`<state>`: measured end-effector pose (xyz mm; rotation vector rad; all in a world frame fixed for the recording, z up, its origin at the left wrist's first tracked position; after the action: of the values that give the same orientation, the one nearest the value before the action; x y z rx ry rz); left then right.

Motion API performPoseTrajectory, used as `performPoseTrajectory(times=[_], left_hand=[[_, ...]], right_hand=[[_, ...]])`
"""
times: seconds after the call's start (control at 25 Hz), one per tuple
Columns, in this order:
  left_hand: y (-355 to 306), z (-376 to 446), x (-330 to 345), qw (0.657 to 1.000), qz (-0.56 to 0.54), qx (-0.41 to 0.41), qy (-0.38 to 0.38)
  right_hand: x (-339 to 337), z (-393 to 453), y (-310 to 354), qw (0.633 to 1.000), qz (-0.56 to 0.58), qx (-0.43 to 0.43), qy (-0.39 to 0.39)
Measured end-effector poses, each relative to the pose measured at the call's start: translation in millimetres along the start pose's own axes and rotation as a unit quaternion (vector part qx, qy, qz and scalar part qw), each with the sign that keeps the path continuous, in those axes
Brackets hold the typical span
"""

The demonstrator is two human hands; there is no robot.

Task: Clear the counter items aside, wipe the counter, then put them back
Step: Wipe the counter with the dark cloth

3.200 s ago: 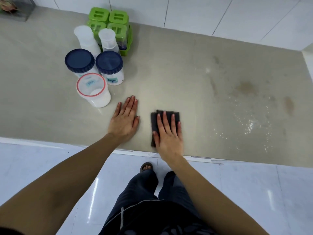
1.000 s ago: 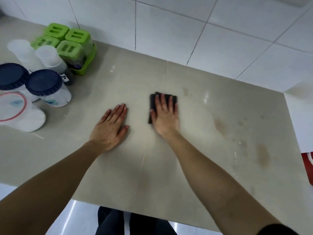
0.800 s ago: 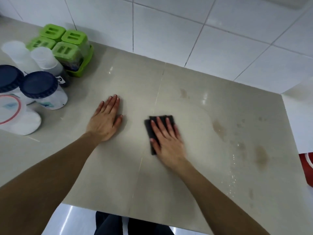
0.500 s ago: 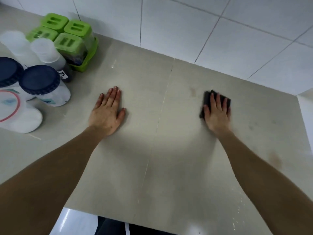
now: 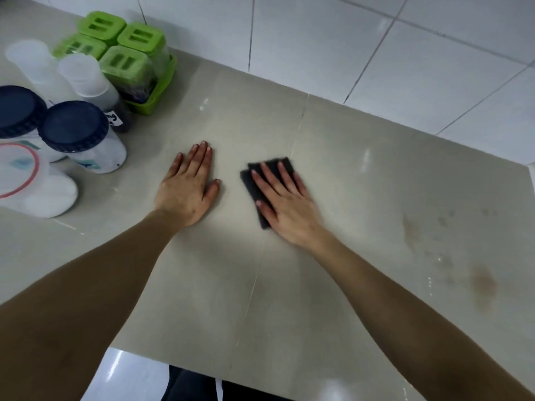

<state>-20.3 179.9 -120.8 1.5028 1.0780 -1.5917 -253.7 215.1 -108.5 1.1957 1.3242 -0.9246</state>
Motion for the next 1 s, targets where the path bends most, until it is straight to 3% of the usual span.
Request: performPoseTrajectory(times=[0.08,0.2,0.28,0.36,0.56,0.68,0.84,1.0], left_hand=[[-1,0,0,1.000,-0.002,-0.002,-0.001],[-2,0,-1,1.000,-0.006,-0.002,-0.006],[-1,0,0,1.000,-0.005,-0.004,-0.007],[-1,0,0,1.000,-0.003,-0.003,-0.003],[1,0,-1,1.000,-0.007,0.001,0.002],[-1,-1,-1,1.000,-0.007,-0.001,0.001],[-2,-3,-1,1.000,-0.005,-0.001,-0.001],[-2,-1,0,1.000,-0.001,-0.003,-0.009]], right_hand=[[0,-31,-47,0.999,-0.020,0.030,-0.014],[-12,-27,-116,0.988,-0.023,0.152,-0.026],[-18,11,-125,0.972,0.013,0.235,-0.016],[-20,50,-99,0.963,0.038,0.265,-0.018],[0,25,-8,0.995,0.006,0.094,-0.014],[3,-28,-35,0.998,-0.001,0.066,-0.008],[-10,-40,-128,0.983,-0.001,0.183,-0.030],[-26,39,-176,0.937,0.054,0.343,-0.039]])
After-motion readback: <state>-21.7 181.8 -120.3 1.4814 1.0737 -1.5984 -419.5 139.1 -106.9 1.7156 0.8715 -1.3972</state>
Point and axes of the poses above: each hand's wrist, its own z-axis towards the middle knuckle, its own x-axis out of the palm, y = z × x, the point moved 1 cm from there along z, towards the middle knuckle, and after that the axes turned 10 degrees about x, right-handed, at the moved point
